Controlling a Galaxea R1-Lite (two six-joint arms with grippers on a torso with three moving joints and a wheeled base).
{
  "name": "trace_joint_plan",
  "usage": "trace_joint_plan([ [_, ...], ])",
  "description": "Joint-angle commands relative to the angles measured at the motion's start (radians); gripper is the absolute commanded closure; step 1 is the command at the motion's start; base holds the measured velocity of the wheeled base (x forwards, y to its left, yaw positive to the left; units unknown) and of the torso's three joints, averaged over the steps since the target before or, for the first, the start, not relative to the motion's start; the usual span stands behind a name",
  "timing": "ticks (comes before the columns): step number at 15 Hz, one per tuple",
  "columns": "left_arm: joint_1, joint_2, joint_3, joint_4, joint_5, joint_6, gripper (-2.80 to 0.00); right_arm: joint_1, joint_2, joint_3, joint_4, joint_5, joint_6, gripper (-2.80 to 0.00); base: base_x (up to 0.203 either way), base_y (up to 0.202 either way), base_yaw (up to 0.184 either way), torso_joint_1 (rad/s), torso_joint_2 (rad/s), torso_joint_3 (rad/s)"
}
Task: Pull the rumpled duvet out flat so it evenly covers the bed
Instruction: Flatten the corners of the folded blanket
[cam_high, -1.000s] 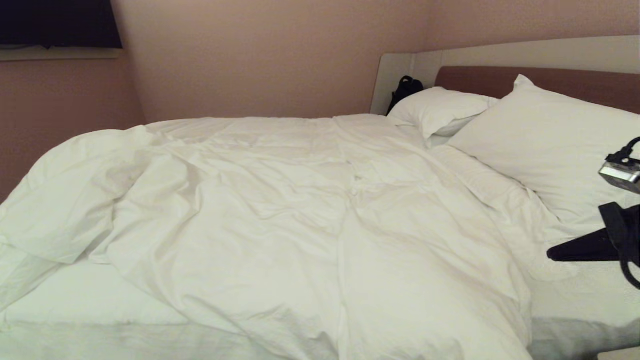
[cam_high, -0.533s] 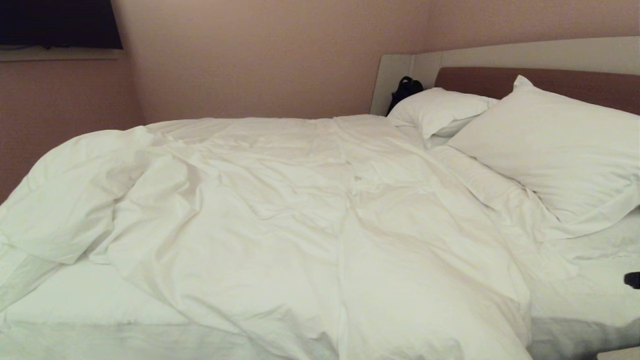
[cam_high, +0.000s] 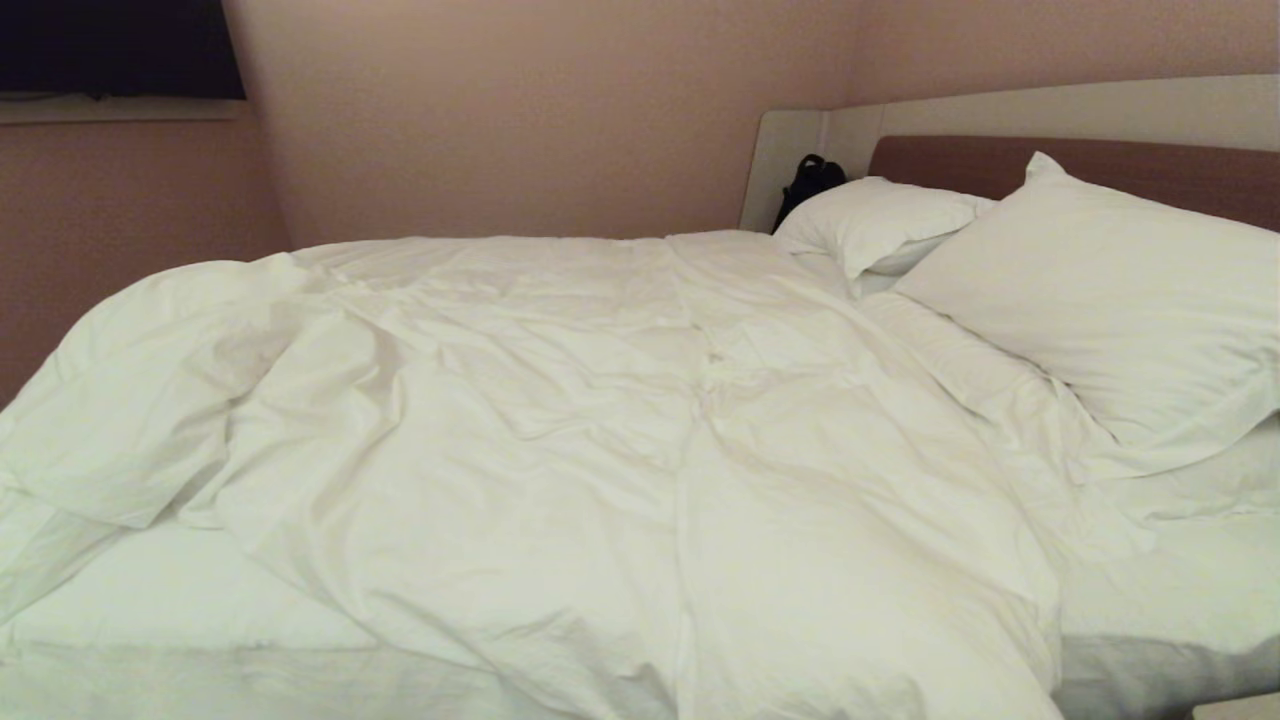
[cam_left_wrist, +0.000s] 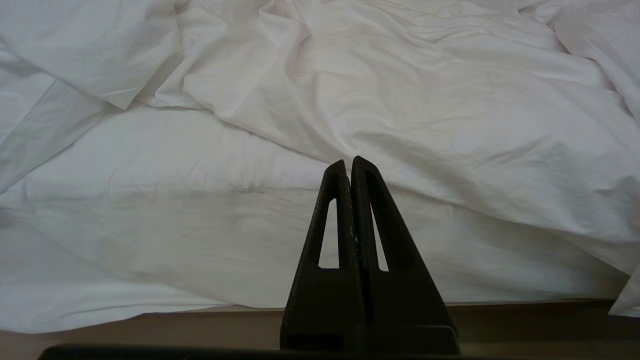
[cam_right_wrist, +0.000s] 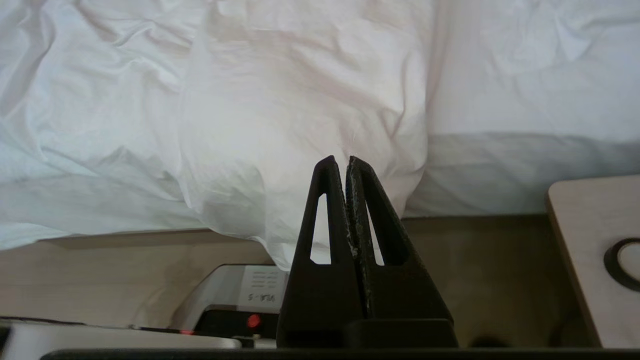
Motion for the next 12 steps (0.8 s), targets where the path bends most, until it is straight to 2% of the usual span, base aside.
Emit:
trace_joint_plan([
  [1,0.000,0.000,0.000,-0.001,0.000,0.000,0.00,0.005,-0.147,0.058,-0.025,0.014,-0.038,0.00,0.000,0.000,0.000,0.000,0.00,0.000],
  [5,0.000,0.000,0.000,-0.001,0.002,-0.002,0.00,0.122,-0.309,0.125,-0.077,0.011,-0.057,0.00,0.000,0.000,0.000,0.000,0.00,0.000],
  [8,0.000,0.000,0.000,-0.001,0.002,-0.002,0.00,0.117,-0.380,0.190,-0.101,-0.005,-0.059,0.00,0.000,0.000,0.000,0.000,0.00,0.000],
  [10,0.000,0.000,0.000,0.000,0.002,-0.002,0.00,0.110,-0.432,0.243,-0.167,-0.028,-0.064,0.00,0.000,0.000,0.000,0.000,0.00,0.000],
  [12,0.000,0.000,0.000,-0.001,0.002,0.000,0.00,0.108,-0.514,0.339,-0.254,-0.123,-0.101,0.00,0.000,0.000,0.000,0.000,0.00,0.000],
])
